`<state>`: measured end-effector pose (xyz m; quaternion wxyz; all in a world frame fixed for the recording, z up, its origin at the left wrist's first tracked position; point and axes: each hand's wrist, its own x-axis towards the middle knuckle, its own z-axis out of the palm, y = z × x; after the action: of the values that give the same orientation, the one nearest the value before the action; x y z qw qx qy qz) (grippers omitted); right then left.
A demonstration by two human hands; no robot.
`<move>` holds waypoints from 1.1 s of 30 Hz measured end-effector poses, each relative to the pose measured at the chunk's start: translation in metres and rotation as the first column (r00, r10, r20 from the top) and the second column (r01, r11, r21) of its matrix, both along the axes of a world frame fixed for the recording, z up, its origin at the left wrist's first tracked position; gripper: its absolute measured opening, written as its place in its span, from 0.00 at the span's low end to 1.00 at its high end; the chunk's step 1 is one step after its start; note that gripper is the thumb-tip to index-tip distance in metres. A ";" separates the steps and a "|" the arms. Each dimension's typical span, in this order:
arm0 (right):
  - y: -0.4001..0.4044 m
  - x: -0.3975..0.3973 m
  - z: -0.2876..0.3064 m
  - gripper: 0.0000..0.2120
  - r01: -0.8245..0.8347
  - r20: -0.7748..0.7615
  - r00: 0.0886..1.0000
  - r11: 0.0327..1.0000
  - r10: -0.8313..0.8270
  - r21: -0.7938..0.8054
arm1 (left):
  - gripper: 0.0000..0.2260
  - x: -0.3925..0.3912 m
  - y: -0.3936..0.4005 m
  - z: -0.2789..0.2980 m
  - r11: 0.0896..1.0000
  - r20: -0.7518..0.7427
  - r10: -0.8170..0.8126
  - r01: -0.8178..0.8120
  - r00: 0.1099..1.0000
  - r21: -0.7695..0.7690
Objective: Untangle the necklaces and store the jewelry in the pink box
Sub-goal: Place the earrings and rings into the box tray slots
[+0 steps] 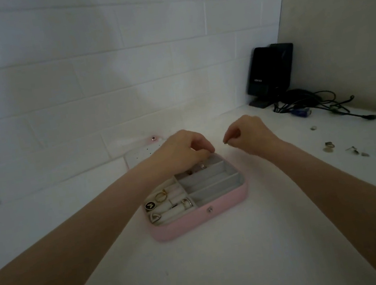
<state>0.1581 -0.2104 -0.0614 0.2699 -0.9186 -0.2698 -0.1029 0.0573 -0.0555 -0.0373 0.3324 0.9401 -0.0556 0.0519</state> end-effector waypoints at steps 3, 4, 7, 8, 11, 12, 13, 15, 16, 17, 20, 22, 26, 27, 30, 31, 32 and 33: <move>-0.007 -0.019 0.023 0.06 -0.127 -0.241 0.940 0.903 0.242 0.411 | 0.08 -0.002 -0.001 0.000 0.875 -0.093 0.094 -0.127 0.991 -0.466; -0.006 -0.027 0.030 0.06 -0.174 -0.279 0.902 0.869 0.329 0.463 | 0.08 -0.003 -0.001 0.002 0.759 -0.157 0.068 -0.154 0.985 -0.632; 0.002 -0.047 0.041 0.07 -0.291 -0.277 0.855 0.848 0.438 0.443 | 0.05 -0.011 0.005 0.005 0.520 -0.254 0.002 -0.218 0.967 -0.826; 0.006 -0.051 0.042 0.08 -0.307 -0.264 0.856 0.847 0.446 0.434 | 0.04 -0.014 0.008 0.005 0.497 -0.259 0.008 -0.229 0.966 -0.837; 0.016 -0.060 0.041 0.09 -0.309 -0.254 0.855 0.838 0.452 0.450 | 0.03 -0.025 0.015 0.007 0.455 -0.262 0.038 -0.250 0.964 -0.854; 0.019 -0.062 0.041 0.09 -0.302 -0.256 0.850 0.825 0.460 0.478 | 0.03 -0.028 0.017 0.008 0.443 -0.258 0.039 -0.249 0.965 -0.861; 0.022 -0.063 0.040 0.08 -0.285 -0.255 0.847 0.804 0.466 0.521 | 0.03 -0.031 0.019 0.009 0.426 -0.254 0.041 -0.246 0.966 -0.871; 0.026 -0.063 0.040 0.07 -0.214 -0.259 0.846 0.741 0.466 0.636 | 0.02 -0.036 0.024 0.011 0.382 -0.240 0.058 -0.244 0.969 -0.891; 0.027 -0.063 0.041 0.07 -0.178 -0.272 0.842 0.716 0.466 0.675 | 0.02 -0.039 0.027 0.012 0.365 -0.230 0.073 -0.241 0.970 -0.899; 0.028 -0.063 0.042 0.06 -0.160 -0.290 0.834 0.710 0.469 0.686 | 0.03 -0.041 0.030 0.012 0.356 -0.218 0.088 -0.235 0.972 -0.904; 0.036 -0.071 0.045 0.05 -0.206 -0.346 0.789 0.749 0.508 0.629 | 0.02 -0.049 0.037 0.012 0.381 -0.170 0.126 -0.206 0.977 -0.901; 0.045 -0.077 0.046 0.04 -0.234 -0.350 0.793 0.781 0.498 0.579 | 0.02 -0.053 0.043 0.009 0.407 -0.151 0.148 -0.200 0.977 -0.891; 0.064 -0.084 0.044 0.03 -0.250 -0.328 0.829 0.825 0.453 0.508 | 0.02 -0.064 0.057 0.004 0.649 -0.039 0.243 -0.192 0.969 -0.736; 0.068 -0.085 0.043 0.03 -0.256 -0.337 0.823 0.827 0.458 0.500 | 0.02 -0.067 0.061 0.003 0.725 0.007 0.253 -0.184 0.968 -0.664; 0.073 -0.088 0.040 0.05 -0.258 -0.438 0.756 0.837 0.486 0.483 | 0.01 -0.076 0.076 0.007 0.885 0.045 0.212 -0.172 0.976 -0.433; 0.073 -0.090 0.040 0.05 -0.248 -0.495 0.731 0.858 0.470 0.450 | 0.02 -0.078 0.082 0.008 0.923 0.021 0.190 -0.172 0.982 -0.343; 0.073 -0.094 0.040 0.04 -0.237 -0.549 0.708 0.882 0.445 0.408 | 0.04 -0.079 0.086 0.007 0.951 -0.009 0.170 -0.166 0.985 -0.261; 0.072 -0.097 0.040 0.04 -0.229 -0.590 0.691 0.900 0.418 0.371 | 0.05 -0.080 0.089 0.005 0.967 -0.036 0.153 -0.157 0.988 -0.200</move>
<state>0.0615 -0.1380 -0.0213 0.4825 -0.7870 -0.3003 0.2401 -0.0231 0.0334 -0.0318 0.4219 0.9032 0.0268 0.0738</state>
